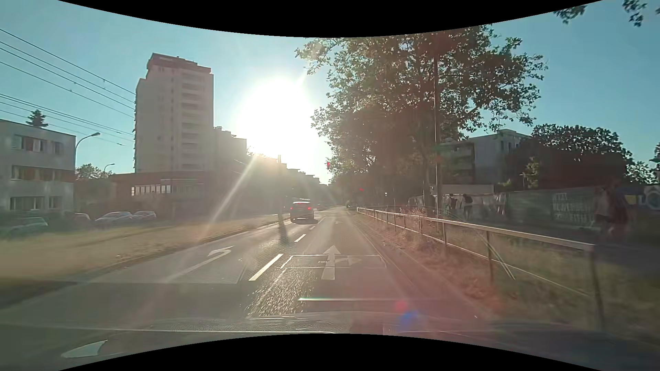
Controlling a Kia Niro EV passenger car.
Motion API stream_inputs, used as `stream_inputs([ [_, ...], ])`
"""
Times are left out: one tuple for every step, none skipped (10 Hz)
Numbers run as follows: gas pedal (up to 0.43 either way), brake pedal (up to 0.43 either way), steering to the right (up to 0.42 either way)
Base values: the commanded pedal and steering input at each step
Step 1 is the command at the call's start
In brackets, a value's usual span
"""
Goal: Follow the waypoints while adhering to traffic rules and regulations
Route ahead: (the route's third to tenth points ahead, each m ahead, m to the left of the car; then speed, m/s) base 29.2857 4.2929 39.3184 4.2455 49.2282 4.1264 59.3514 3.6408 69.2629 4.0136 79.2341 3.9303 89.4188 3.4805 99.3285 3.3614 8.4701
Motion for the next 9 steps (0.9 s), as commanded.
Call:
stream_inputs([
  [0.0,0.201,-0.009],
  [0.0,0.195,-0.009],
  [0.0,0.195,-0.007],
  [0.0,0.195,-0.002],
  [0.0,0.189,0.0],
  [0.0,0.189,0.0],
  [0.0,0.189,0.0],
  [0.0,0.183,0.0],
  [0.0,0.165,0.0],
])
